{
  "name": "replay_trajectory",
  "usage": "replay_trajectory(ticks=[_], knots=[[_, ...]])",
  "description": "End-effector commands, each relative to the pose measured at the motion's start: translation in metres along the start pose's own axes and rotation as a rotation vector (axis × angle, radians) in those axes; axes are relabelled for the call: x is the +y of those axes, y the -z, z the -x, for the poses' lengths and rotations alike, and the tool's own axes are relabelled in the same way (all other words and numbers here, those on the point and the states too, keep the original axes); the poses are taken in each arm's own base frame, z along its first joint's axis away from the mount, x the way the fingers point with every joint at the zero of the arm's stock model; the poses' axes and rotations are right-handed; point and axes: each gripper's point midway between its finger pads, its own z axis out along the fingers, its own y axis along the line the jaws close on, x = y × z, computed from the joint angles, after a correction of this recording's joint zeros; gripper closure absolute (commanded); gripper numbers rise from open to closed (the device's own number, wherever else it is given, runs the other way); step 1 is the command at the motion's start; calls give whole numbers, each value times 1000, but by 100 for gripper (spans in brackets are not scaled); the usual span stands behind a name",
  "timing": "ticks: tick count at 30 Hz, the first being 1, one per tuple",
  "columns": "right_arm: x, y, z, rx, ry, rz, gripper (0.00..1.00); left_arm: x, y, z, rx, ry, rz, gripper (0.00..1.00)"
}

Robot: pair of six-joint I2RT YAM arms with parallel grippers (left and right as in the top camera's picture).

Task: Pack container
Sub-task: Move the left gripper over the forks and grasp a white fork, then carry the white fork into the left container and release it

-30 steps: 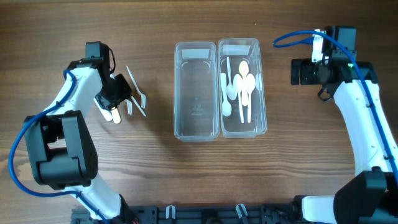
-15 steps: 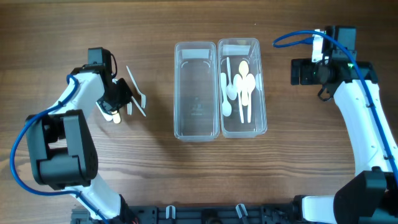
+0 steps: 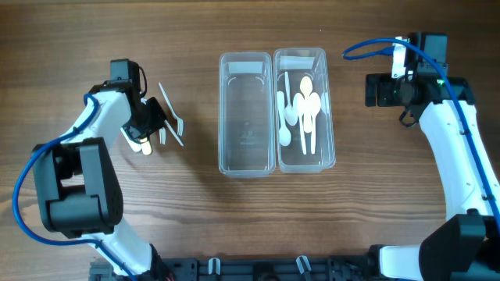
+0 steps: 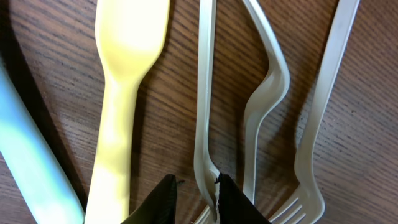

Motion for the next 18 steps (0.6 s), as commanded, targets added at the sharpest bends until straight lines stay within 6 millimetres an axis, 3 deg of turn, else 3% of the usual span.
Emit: replay_trajectory(ticks=[1,8,18], knots=[[-7,9,8,-28,2,-25,0,-1,-5,-3,15,4,-10,76],[-7,9,8,-28,2,-25,0,0,-9,-2,17,4,-8,75],[-7,9,8,-28,3,-25,0,0,-11,-4,24,5,-5,87]])
